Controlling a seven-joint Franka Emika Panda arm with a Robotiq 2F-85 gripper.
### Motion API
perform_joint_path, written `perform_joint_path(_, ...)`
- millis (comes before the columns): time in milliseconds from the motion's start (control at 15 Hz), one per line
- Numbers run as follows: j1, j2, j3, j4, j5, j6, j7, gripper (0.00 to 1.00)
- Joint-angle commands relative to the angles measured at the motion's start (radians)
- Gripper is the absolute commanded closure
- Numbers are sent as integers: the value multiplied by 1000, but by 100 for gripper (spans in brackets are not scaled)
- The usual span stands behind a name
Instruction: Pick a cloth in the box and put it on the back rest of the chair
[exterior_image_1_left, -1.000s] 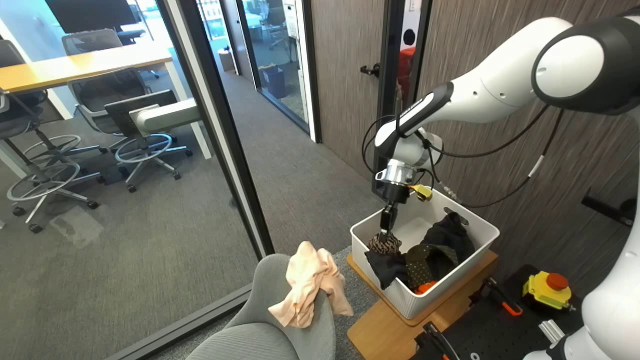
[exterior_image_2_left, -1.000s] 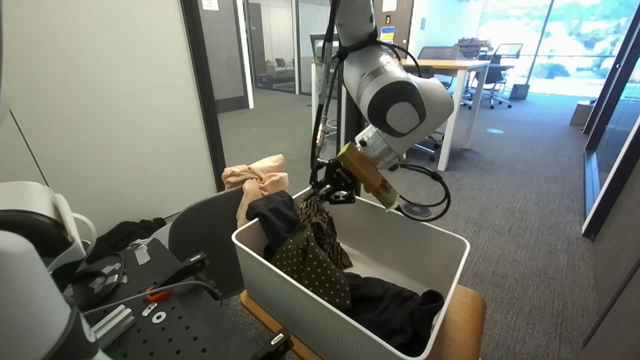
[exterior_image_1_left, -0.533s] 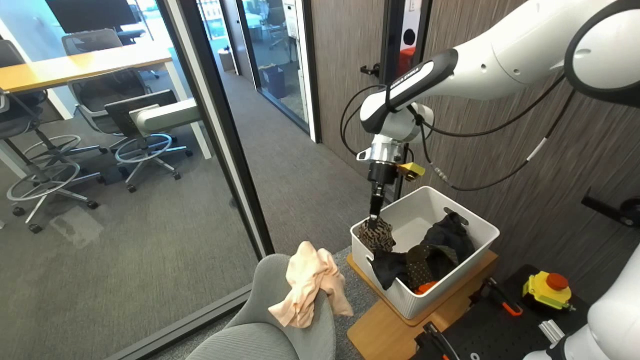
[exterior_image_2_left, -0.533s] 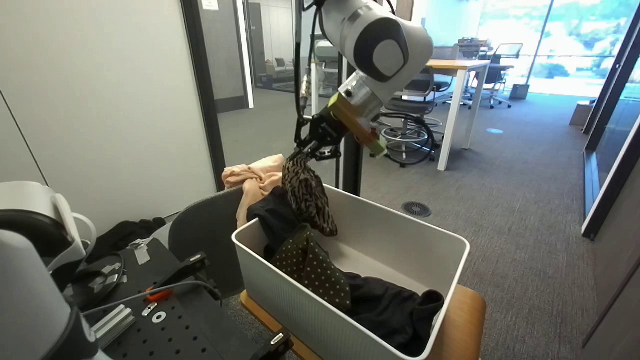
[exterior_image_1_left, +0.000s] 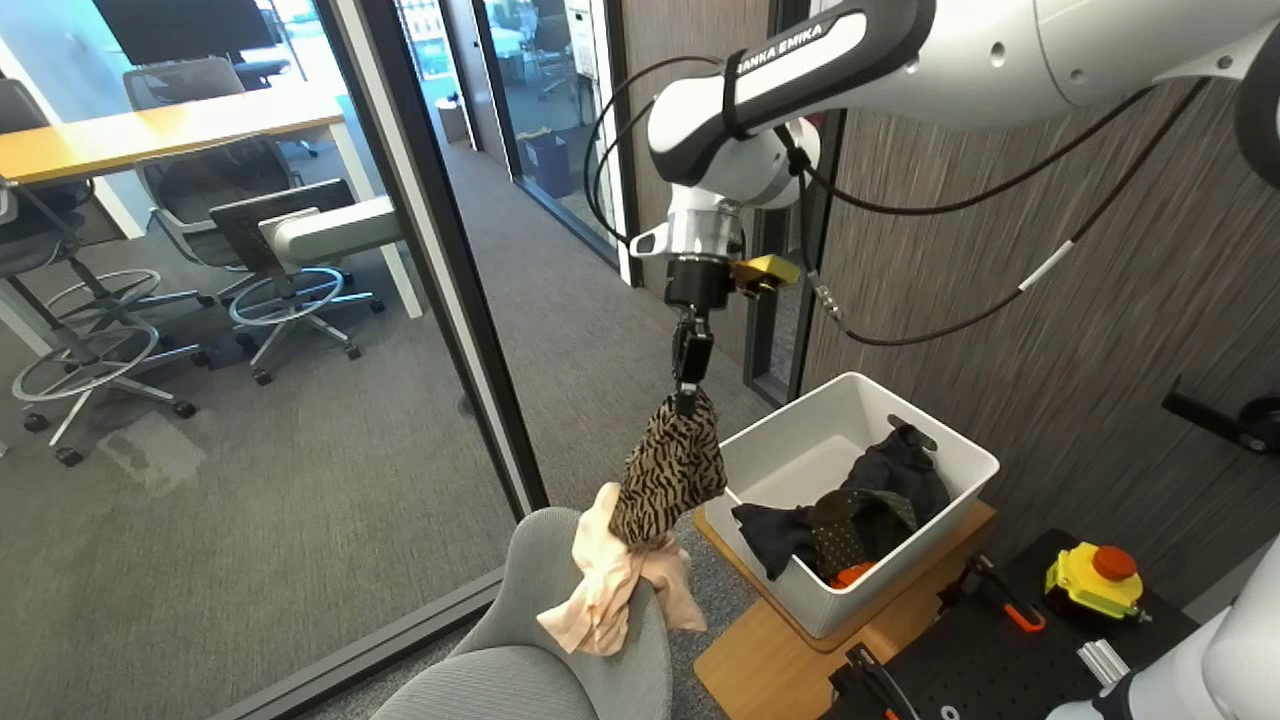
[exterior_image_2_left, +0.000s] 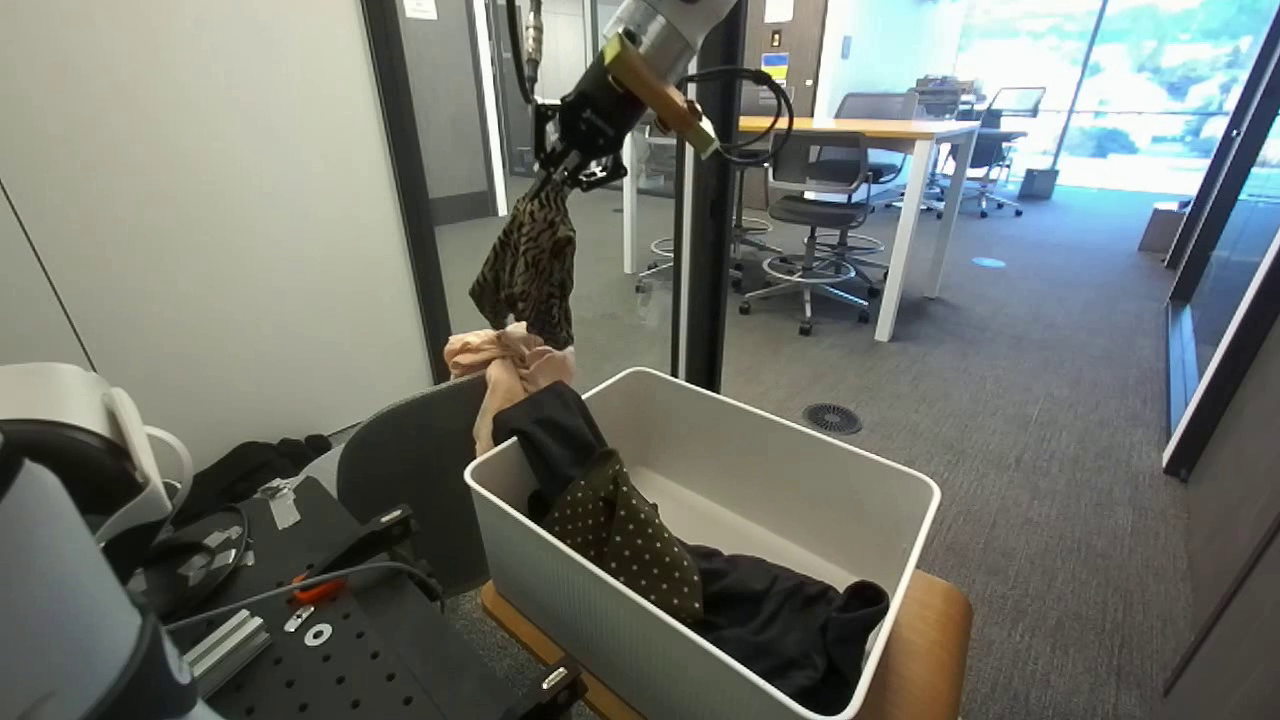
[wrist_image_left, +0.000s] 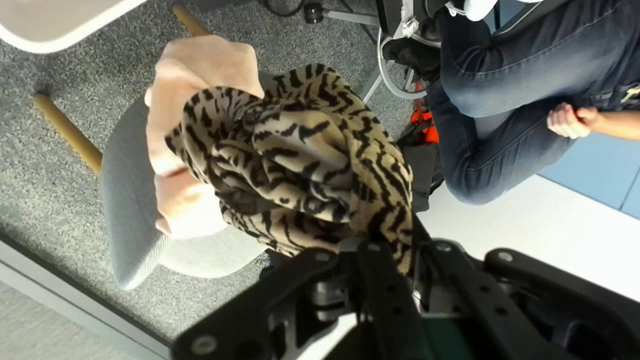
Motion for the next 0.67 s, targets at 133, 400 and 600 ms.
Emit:
perform_joint_path(133,85,36,-21,211,-27,-113,-16,92)
perform_joint_path(400,120,104,-16,330,-48,-151,-8,92)
perform_joint_path(600,143,173,-8,411,-65,-171,-6,92)
